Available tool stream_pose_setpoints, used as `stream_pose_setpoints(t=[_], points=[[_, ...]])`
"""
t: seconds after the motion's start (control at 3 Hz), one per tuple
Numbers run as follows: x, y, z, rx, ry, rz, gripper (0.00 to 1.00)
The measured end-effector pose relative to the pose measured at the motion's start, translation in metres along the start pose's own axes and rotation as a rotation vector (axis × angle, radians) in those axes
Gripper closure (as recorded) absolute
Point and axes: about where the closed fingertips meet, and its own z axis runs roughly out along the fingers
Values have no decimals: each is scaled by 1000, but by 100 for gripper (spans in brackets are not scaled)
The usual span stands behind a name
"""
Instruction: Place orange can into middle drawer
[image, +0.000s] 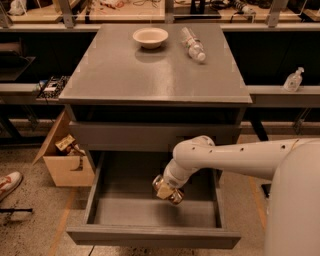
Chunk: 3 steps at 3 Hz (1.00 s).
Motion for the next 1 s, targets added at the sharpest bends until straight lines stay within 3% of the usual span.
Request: stream_pose_setpoints(t=[1.0], points=[[25,-12,89,-66,-65,99,100]])
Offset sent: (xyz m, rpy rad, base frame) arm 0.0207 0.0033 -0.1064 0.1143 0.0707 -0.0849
